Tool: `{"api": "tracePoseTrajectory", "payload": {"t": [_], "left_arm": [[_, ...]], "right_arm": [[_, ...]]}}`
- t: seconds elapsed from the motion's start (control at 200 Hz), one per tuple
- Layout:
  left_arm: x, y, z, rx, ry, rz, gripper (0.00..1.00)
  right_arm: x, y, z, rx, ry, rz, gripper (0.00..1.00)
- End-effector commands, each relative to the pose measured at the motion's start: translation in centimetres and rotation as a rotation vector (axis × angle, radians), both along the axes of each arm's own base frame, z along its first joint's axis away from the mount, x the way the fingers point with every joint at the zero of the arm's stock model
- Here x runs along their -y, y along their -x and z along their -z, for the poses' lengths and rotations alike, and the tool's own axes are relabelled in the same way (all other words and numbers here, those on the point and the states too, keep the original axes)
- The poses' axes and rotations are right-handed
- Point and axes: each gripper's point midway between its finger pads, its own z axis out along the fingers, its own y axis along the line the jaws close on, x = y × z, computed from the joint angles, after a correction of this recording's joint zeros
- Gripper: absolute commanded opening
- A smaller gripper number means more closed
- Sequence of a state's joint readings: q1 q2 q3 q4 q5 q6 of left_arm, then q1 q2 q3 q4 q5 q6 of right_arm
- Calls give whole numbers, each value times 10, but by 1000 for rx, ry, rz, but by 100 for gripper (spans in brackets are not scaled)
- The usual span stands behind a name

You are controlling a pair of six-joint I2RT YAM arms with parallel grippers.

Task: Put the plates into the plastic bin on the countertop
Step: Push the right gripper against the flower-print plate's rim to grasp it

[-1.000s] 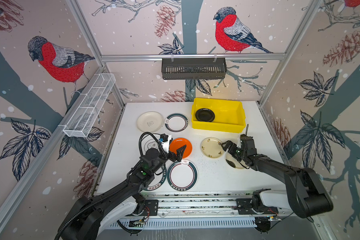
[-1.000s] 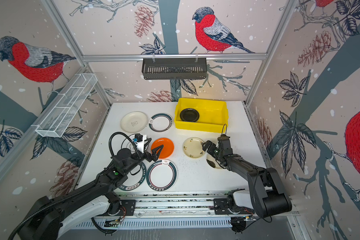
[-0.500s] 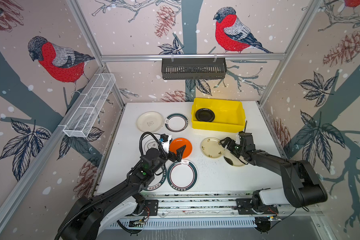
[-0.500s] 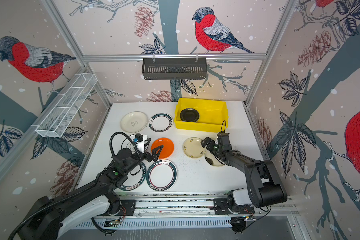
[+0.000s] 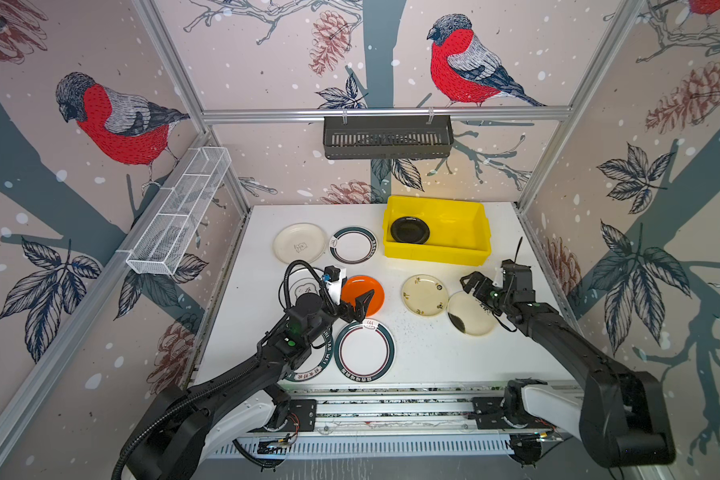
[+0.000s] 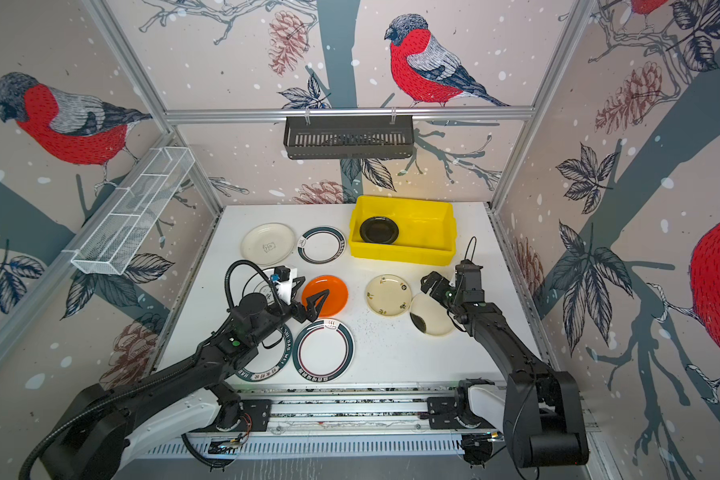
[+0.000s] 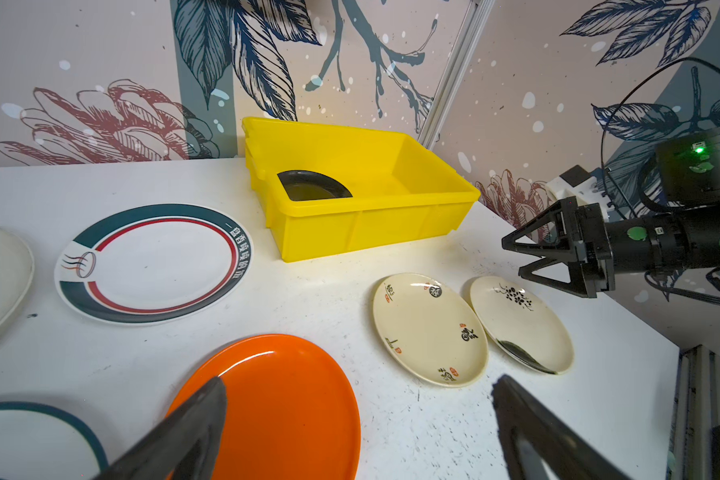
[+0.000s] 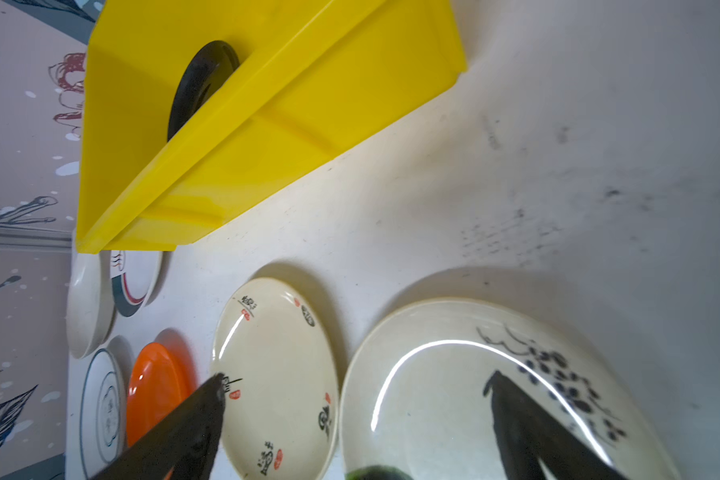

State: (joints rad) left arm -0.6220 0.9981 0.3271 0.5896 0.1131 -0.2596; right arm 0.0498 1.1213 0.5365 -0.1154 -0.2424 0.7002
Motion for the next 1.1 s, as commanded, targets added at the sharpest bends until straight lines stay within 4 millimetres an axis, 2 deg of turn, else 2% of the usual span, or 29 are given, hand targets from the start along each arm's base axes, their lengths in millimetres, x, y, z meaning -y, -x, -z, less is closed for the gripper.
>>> {"api": "tracePoseTrajectory", "payload": {"t": [0.0,0.07,0.15,0.32,0.5,0.841,0.971,1.046,1.096], "left_arm": [[11,4,-9,5,53,60,99],[15,6,-8,-6,66,85,98],[19,7,-7,-15,74,105,99],[19,7,-8,-12,75,104,99],[17,8,-8,-5,71,99,99],[18,8,-9,-7,72,105,99],[17,7,-9,-5,70,99,99],[17,7,-9,-7,70,97,98],[17,7,-9,-7,71,98,99]], "right_arm": [[31,29,18,-126,122,88,99],[44,38,21,-146,156,137,99],[48,47,29,-163,152,151,99],[45,60,47,-205,120,146,99],[36,62,58,-205,48,127,100],[35,67,72,-239,15,134,64],[38,70,75,-244,18,155,40],[40,71,77,-248,20,161,36],[41,72,78,-251,21,165,30]]}}
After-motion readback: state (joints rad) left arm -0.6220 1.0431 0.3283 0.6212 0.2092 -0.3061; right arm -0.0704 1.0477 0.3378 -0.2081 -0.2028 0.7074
